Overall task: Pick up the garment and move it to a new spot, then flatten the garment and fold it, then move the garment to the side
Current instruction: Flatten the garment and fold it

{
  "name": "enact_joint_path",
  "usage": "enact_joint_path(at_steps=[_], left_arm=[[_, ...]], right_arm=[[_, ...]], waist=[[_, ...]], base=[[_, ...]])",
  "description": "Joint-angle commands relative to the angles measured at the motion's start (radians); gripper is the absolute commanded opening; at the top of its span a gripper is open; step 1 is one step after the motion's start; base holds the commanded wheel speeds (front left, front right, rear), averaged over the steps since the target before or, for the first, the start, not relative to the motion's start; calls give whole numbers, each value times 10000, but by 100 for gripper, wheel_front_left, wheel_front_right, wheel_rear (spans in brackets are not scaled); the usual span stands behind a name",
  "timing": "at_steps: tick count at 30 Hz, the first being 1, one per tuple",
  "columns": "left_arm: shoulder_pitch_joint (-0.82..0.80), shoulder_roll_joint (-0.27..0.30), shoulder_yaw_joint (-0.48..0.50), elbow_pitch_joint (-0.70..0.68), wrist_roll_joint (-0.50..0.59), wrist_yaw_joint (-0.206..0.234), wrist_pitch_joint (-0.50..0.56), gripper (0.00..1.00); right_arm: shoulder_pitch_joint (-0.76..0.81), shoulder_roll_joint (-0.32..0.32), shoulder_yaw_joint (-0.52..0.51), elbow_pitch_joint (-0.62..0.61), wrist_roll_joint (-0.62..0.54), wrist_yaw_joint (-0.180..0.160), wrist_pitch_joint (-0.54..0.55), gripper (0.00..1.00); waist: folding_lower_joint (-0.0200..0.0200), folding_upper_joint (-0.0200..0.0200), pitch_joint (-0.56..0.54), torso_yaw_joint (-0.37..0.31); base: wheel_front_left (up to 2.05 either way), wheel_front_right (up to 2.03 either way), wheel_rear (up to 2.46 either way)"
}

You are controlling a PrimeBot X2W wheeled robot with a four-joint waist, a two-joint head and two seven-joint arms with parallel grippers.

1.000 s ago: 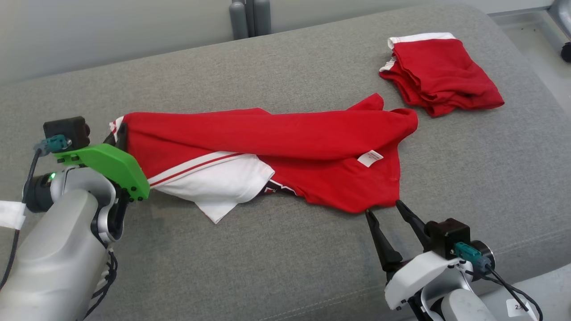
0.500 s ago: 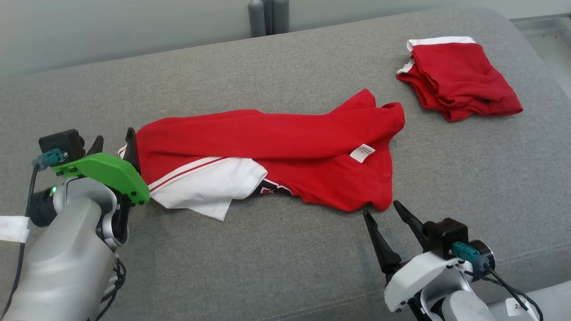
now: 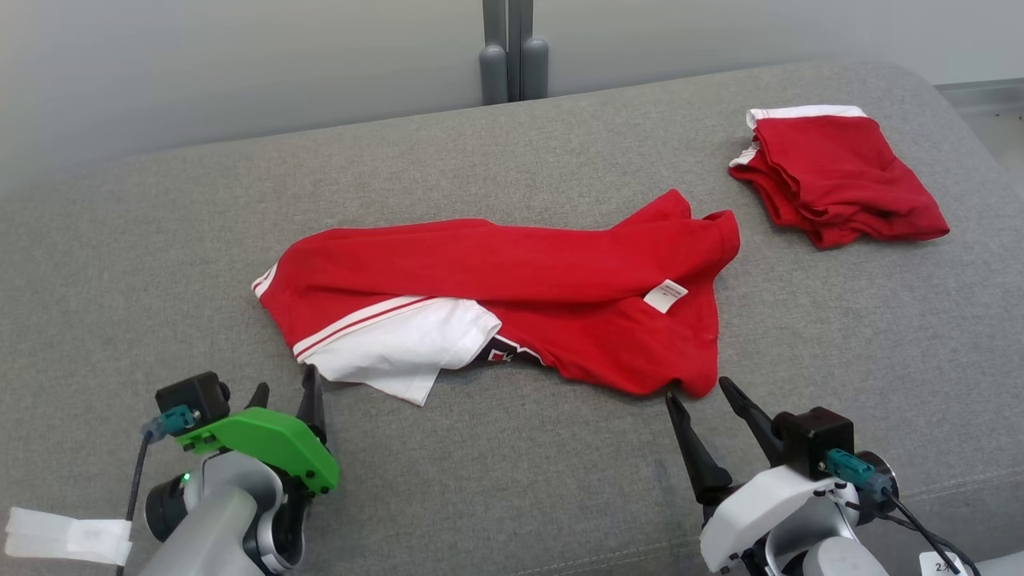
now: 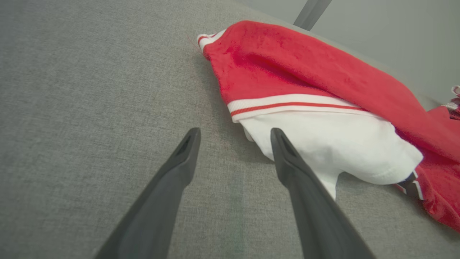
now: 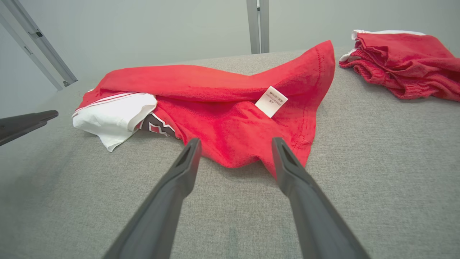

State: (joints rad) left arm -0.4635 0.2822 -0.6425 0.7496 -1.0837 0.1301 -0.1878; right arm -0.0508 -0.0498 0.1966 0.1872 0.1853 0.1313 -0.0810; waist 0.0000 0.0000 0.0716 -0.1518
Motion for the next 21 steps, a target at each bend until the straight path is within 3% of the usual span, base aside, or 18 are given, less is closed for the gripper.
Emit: enact_joint_path(at_steps=[1, 12, 21], left_arm=[[367, -88, -70, -285, 52, 106, -87, 100], [880, -424, -569, -1255, 138, 498, 363, 100], [420, -576, -589, -993, 349, 1314, 455, 100]], right_arm=[[123, -14, -68, 25, 73, -12, -83, 100], [117, -12, -119, 0, 101, -12, -126, 100], [-54, -12, -95, 22, 212, -10, -269, 100]], waist=[[0, 0, -96, -31], [0, 0, 66, -541], [0, 0, 477, -1141]], base=[[0, 0, 0], [0, 0, 0], [0, 0, 0]])
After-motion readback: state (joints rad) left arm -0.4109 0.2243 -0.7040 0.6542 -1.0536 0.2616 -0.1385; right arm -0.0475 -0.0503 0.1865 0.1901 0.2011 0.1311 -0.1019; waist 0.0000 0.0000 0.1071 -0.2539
